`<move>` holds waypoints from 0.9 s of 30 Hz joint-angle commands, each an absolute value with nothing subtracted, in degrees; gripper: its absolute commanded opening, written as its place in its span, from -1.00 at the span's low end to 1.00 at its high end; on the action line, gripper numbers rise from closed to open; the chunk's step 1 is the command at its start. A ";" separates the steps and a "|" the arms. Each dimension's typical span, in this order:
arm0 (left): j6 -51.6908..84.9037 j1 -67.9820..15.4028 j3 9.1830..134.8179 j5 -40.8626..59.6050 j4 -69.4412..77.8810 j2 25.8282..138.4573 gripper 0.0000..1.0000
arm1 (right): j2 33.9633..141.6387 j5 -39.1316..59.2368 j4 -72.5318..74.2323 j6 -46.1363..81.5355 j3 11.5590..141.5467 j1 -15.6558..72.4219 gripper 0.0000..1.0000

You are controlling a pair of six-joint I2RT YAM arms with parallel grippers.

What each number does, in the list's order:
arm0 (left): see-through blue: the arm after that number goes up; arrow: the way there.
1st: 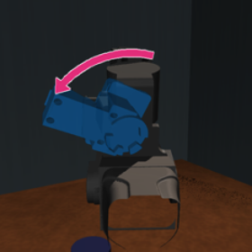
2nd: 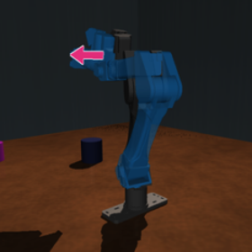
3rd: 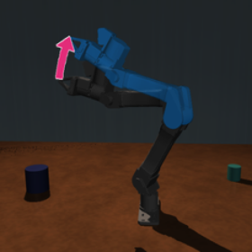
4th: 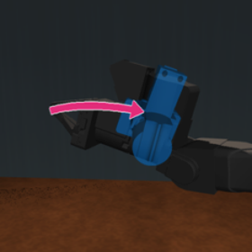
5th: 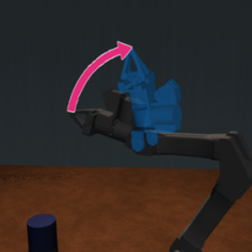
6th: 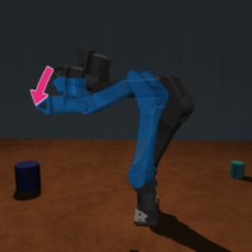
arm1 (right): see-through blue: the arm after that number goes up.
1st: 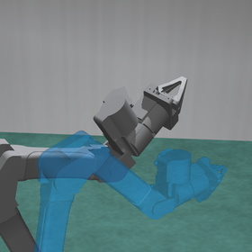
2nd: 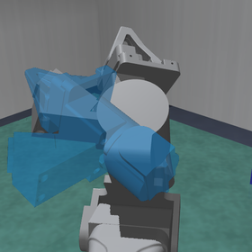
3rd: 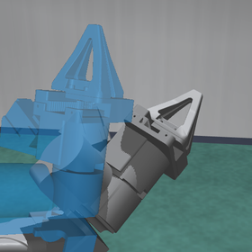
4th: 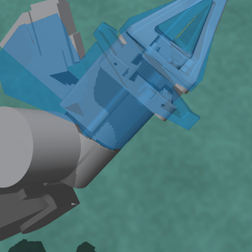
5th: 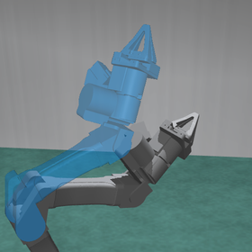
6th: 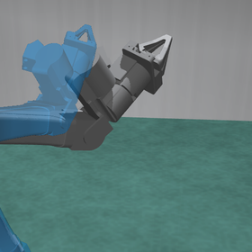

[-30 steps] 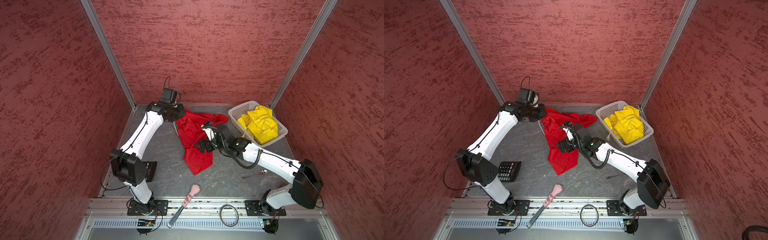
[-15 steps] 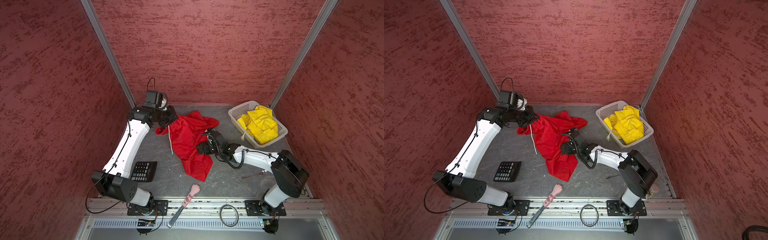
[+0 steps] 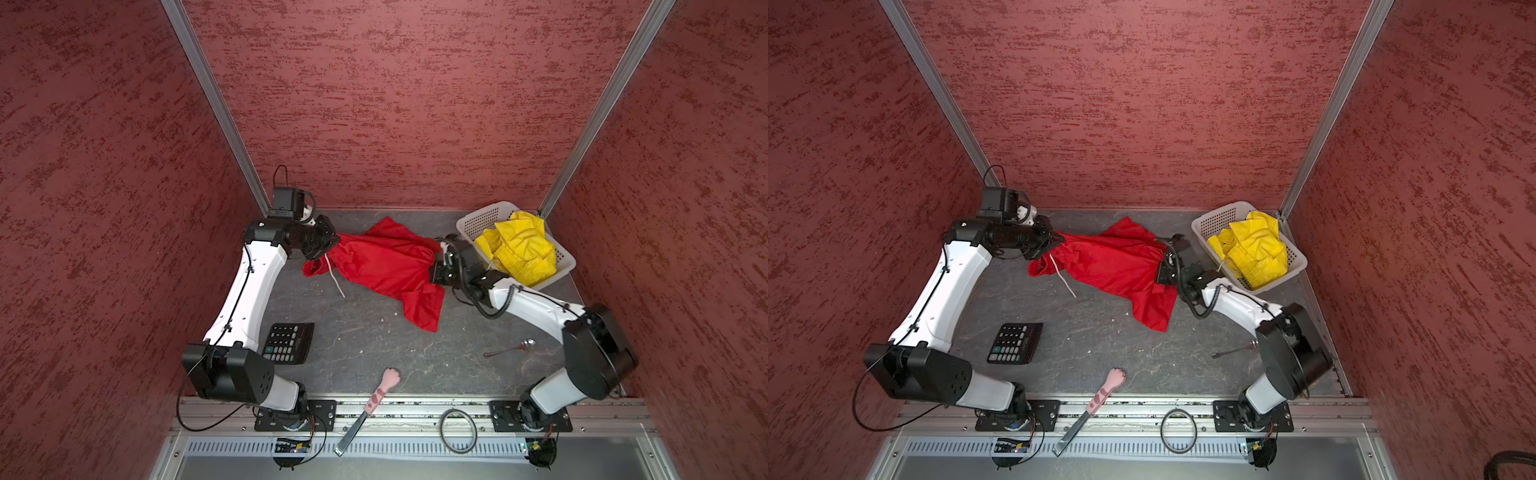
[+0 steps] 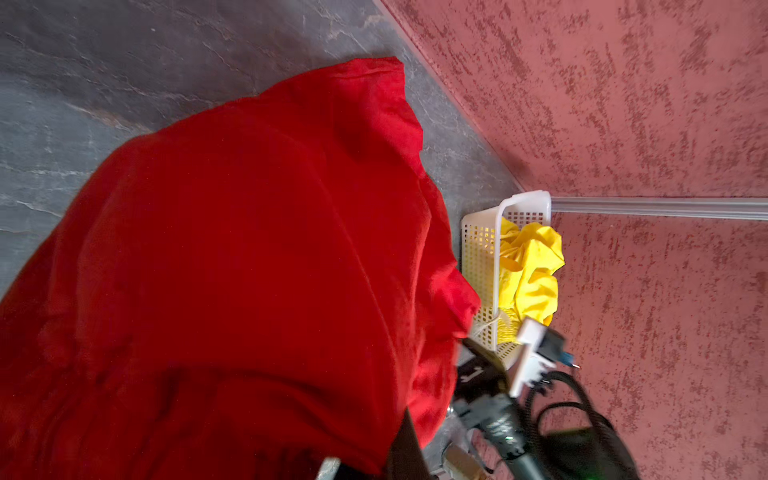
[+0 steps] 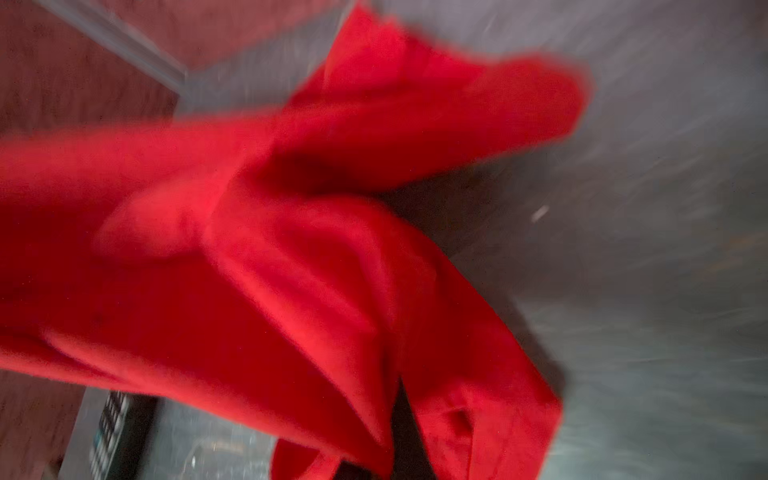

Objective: Fold and stack the shorts

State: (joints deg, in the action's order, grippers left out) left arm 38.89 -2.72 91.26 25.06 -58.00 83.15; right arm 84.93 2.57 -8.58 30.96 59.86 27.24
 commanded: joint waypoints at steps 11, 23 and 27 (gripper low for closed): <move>42.32 0.04 92.97 40.34 -55.89 71.54 -1.00 | 63.86 -7.36 -24.21 24.17 79.17 24.38 -1.00; 54.98 -0.09 61.94 50.12 -34.68 70.98 -1.00 | 75.54 0.59 -25.47 32.19 77.82 24.35 -1.00; 50.66 0.94 59.90 47.08 -32.91 80.92 -0.93 | 87.67 2.52 -19.63 29.76 76.90 24.30 -0.95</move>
